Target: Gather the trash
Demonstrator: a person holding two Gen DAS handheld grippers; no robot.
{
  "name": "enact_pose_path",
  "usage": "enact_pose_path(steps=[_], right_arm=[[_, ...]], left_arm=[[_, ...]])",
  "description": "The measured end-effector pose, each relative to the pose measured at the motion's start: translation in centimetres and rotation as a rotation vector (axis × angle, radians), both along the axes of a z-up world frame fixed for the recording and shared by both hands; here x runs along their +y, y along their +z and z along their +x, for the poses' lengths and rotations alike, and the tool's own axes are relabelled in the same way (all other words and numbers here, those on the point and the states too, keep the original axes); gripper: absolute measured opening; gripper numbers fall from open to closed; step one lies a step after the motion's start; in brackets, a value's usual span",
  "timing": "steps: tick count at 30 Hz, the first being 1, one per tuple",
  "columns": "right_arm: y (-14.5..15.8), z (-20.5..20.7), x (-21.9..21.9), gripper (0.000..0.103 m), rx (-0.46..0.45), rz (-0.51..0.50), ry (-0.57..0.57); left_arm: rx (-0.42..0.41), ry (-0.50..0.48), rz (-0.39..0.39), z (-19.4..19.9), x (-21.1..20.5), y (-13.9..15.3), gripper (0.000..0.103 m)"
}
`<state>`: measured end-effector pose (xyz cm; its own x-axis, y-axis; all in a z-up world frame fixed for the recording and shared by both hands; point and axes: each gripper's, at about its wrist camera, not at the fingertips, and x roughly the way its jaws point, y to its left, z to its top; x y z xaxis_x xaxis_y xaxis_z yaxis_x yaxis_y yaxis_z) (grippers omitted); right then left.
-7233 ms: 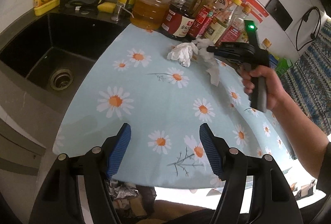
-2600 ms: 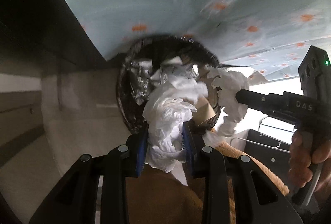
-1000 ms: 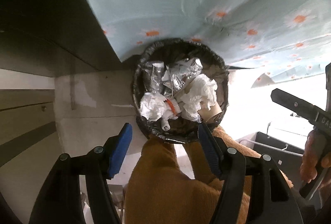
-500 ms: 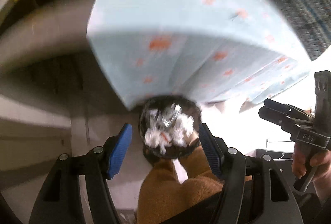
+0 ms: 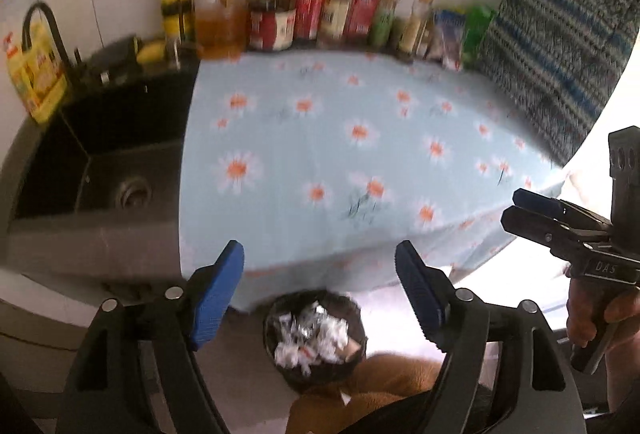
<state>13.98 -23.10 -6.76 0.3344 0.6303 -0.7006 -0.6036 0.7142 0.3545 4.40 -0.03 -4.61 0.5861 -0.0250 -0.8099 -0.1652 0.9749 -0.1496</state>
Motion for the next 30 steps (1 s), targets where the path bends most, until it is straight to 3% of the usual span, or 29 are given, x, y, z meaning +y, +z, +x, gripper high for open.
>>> enact_pose_path(steps=[8, 11, 16, 30], right_arm=[[5.6, 2.8, -4.0, 0.093, -0.117, 0.034, -0.044], [6.7, 3.6, -4.7, 0.098, -0.128, 0.030, -0.041], [7.6, 4.4, -5.7, 0.098, -0.132, 0.031, -0.052], [7.5, 4.8, -5.8, 0.098, -0.129, 0.019, -0.033]], left_arm=[[-0.062, 0.033, 0.046, 2.4, -1.7, 4.3, 0.080], [-0.080, 0.053, 0.030, 2.9, -2.2, 5.5, 0.090], [-0.098, 0.053, 0.022, 3.5, -3.3, 6.7, 0.096], [-0.107, 0.088, 0.060, 3.8, -3.9, 8.0, 0.096]])
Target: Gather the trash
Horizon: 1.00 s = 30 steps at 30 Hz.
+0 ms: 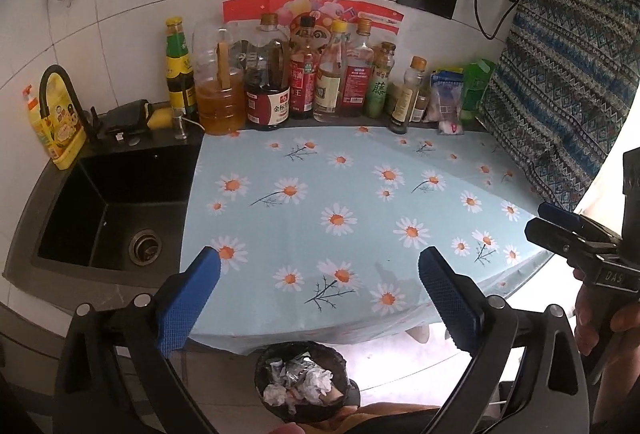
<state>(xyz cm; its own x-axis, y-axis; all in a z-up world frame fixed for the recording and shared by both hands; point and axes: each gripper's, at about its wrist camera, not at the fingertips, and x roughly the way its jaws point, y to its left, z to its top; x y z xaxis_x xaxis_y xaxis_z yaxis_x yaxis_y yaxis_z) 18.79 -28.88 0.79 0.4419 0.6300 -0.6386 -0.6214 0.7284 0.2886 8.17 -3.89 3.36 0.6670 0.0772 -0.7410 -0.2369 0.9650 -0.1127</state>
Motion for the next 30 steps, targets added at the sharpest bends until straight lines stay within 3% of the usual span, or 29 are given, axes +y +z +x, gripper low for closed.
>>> enact_pose_path(steps=[30], right_arm=[[-1.1, 1.4, -0.1, 0.098, 0.027, -0.032, -0.002]], left_arm=[[0.028, 0.038, -0.029, 0.8, 0.7, -1.2, 0.096]])
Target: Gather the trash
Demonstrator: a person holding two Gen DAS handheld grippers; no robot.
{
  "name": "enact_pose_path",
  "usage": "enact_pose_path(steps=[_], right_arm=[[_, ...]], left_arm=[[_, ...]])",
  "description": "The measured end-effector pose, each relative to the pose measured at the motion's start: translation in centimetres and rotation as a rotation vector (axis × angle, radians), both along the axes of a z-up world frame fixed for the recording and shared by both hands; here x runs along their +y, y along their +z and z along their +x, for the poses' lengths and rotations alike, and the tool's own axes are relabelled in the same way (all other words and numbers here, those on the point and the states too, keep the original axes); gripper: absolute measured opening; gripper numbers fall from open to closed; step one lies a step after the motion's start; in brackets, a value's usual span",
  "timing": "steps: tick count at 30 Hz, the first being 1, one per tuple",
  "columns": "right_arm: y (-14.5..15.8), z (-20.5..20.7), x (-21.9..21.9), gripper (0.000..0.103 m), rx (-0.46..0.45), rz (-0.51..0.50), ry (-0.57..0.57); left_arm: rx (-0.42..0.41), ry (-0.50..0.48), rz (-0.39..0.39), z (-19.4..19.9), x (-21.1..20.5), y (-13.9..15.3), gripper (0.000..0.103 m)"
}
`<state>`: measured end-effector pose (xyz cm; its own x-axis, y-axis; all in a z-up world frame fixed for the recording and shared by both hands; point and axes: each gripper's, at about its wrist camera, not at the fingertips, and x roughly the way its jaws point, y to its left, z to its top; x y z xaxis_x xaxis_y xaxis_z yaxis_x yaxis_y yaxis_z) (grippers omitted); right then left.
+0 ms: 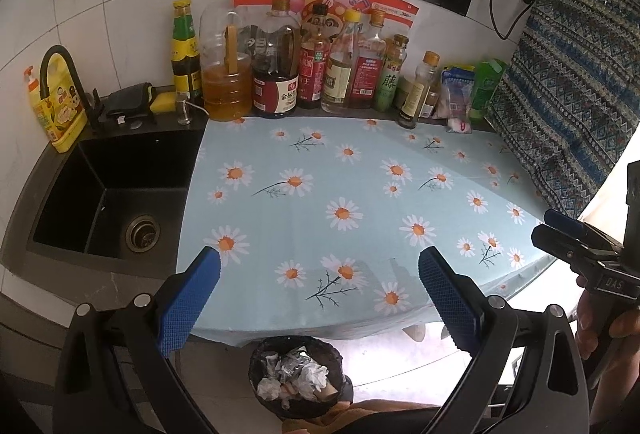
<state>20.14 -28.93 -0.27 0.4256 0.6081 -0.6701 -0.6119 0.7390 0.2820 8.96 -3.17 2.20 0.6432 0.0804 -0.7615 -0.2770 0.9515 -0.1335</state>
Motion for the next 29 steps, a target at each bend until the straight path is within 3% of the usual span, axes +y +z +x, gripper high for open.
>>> enact_pose_path(steps=[29], right_arm=[[-0.70, -0.11, 0.39, 0.098, 0.011, 0.013, 0.005]], left_arm=[[0.008, 0.024, -0.011, -0.30, 0.27, -0.46, 0.096]])
